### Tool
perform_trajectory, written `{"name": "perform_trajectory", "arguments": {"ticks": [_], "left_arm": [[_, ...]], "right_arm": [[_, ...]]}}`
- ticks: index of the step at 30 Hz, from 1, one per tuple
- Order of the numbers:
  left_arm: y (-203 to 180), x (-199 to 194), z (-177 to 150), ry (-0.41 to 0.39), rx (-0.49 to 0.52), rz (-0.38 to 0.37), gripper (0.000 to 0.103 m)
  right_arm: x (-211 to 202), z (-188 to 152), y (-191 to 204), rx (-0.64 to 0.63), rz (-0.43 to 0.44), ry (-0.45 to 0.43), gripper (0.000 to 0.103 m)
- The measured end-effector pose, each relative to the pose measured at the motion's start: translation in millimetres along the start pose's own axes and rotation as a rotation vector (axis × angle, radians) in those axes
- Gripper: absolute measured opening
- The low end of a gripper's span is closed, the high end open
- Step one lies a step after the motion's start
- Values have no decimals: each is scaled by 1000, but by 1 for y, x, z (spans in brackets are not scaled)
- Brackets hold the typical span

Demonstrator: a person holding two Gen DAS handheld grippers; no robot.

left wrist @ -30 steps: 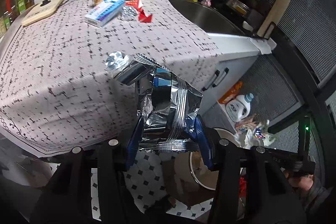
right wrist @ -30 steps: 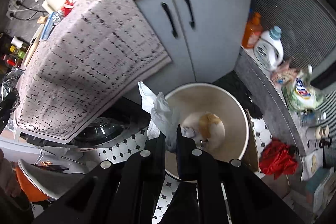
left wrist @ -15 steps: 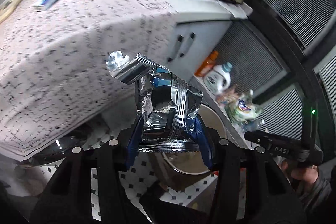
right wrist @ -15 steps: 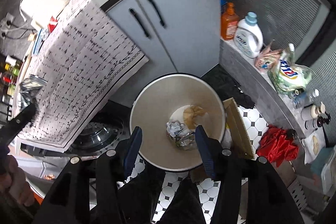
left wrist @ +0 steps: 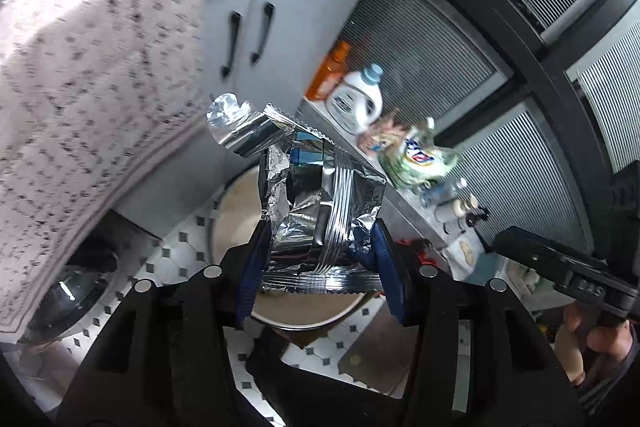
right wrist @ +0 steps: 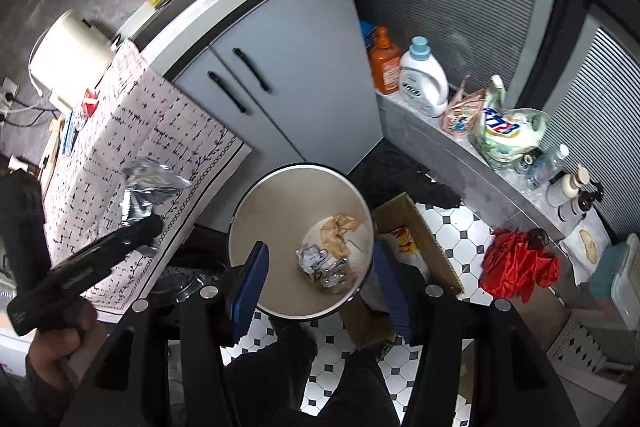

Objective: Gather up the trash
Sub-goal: 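Open the right tool to drop the tissue while the left tool drops the foil bag, then raise both tools back up to the tablecloth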

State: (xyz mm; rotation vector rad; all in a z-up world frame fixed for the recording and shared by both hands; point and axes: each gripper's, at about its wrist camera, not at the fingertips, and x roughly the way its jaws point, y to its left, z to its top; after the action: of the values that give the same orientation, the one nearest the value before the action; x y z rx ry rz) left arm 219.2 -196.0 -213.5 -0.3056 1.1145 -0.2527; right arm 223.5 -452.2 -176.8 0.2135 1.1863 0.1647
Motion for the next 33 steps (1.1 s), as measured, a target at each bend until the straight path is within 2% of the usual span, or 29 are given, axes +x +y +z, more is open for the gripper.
{"name": "perform_trajectory", "arguments": {"ticks": [3,4,5,8,17,26,33], "left_arm": [[-7,16,2,33,2,-9,61],[-7,19,2,39,-4,-13,70],[-7,20,3,37,-10,-20,76],[-8,15,9,14,-8,-4,84],[24,-33,20,-101,-58,79,91],[86,-106,17,-253,-167,185,96],[135,-156,20,-345,-233,249,96]], "right_arm": [[-5,-2,-8,14,-10,-6,55],[-7,-2,-11,19,-12,-7,55],[-8,-2,-13,24,-14,-8,55],[-9,-3,-19,37,-18,-10,55],[2,14,0,4,22,-11,61],[16,41,64,-94,82,-20,77],[15,61,124,-161,112,-67,92]]}}
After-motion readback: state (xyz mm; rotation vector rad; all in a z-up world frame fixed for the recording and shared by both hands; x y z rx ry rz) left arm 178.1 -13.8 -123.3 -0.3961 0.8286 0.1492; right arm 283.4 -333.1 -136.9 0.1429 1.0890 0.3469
